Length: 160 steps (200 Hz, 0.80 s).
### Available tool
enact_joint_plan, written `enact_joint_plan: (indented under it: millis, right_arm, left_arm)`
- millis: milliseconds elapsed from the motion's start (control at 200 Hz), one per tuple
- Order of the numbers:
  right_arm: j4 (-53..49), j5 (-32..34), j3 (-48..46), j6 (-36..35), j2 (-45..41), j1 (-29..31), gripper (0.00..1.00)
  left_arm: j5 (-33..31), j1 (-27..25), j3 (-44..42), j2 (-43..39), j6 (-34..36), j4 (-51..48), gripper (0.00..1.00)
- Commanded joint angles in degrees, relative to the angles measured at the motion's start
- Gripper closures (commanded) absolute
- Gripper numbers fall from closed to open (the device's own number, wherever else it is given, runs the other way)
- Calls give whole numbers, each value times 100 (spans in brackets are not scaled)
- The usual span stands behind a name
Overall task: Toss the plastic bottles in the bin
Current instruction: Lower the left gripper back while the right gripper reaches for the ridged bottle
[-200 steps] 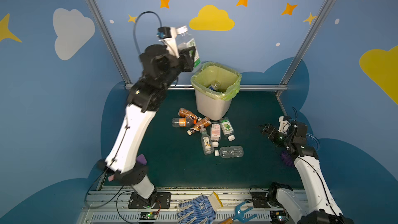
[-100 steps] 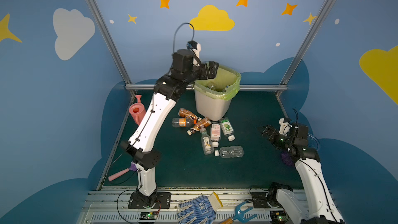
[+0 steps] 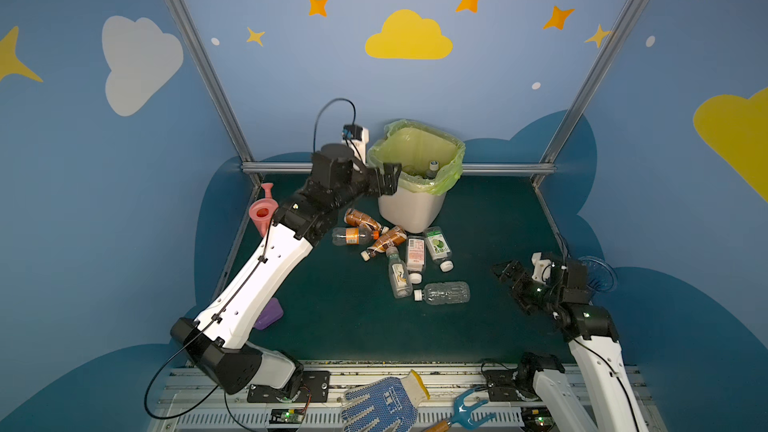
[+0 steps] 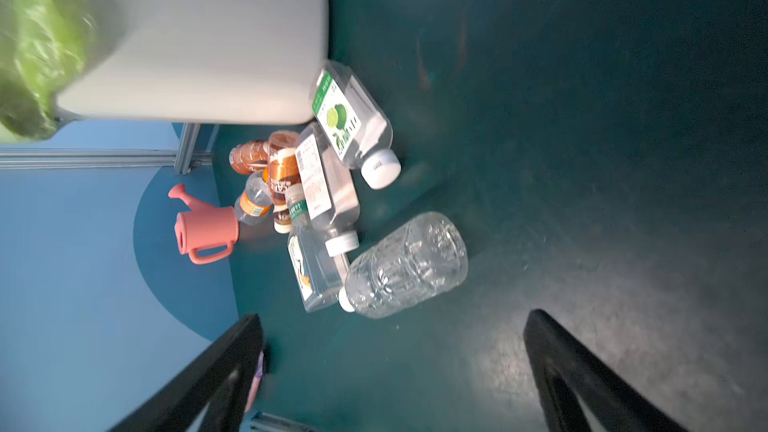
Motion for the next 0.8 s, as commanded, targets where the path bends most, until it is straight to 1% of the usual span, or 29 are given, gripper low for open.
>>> enact_joint_plan:
  millis: [0, 55, 155, 240, 315, 395, 471, 551, 641, 796]
  right_arm:
    - [-153, 294, -268, 1076, -205, 508, 2]
    - [3, 496, -399, 1375, -271, 833, 2]
    - [355, 834, -586, 1901, -122, 1469, 2]
    - [885, 1139, -744, 2313, 252, 2122, 2]
    - [1221, 1572, -738, 2589, 731, 2811, 2]
    - [1498, 1810, -687, 2913, 1217, 3239, 2]
    - [2020, 1916, -812, 3268, 1571, 3495, 2]
    - [2244, 2158, -790, 3467, 1881, 3733, 2]
    - [2385, 2323, -681, 3605, 2185, 3877, 2]
    - [2510, 2495, -449, 3751, 2708, 3970, 2]
  left_arm:
    - [-568, 60, -911, -936, -72, 406, 0]
    - [-711, 82, -1481, -1270, -168, 347, 0]
    - [-708, 141, -2465, -1779, -352, 348, 0]
    - [-768, 161, -3122, -2109, -597, 292, 0]
    - [-790, 163, -3631, -2338, -854, 231, 0]
    - [-770, 163, -4127, -2580, -1138, 159, 0]
    - [-779, 163, -4594, -2860, -1505, 74, 0]
    - [-738, 146, -5136, -3183, -1765, 132, 0]
    - [-775, 148, -5614, -3563, -1915, 128, 0]
    - [-902, 148, -6063, -4090, -1997, 16, 0]
